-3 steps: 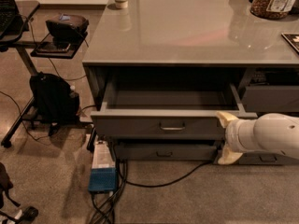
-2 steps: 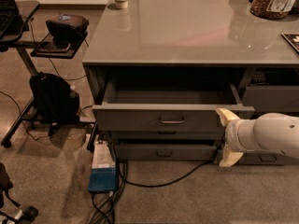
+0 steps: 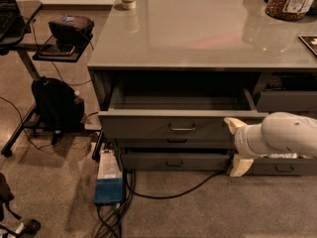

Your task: Close top drawer

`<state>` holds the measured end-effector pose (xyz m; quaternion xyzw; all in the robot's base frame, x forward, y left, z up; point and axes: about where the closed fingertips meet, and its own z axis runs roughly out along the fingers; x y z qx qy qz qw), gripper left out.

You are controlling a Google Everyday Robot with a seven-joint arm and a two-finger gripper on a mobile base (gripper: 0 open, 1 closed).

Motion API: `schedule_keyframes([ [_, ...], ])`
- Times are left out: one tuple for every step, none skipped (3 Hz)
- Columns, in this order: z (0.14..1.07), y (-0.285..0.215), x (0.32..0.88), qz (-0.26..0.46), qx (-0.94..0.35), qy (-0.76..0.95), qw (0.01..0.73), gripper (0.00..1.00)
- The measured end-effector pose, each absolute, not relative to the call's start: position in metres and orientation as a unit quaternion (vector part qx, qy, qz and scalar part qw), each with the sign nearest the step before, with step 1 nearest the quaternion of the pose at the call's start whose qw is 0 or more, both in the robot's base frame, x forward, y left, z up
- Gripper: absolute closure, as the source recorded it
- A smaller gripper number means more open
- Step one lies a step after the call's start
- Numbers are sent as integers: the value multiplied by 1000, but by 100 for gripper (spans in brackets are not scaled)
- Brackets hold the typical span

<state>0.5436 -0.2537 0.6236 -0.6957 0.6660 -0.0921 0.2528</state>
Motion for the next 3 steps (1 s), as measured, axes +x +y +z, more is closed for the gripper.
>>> schedule_keyframes([
  [610,-255,548,-77,-705,671,215,0],
  [609,-257,559,-87,-709,672,197,0],
  [617,-258,575,-105,-705,672,199,0],
])
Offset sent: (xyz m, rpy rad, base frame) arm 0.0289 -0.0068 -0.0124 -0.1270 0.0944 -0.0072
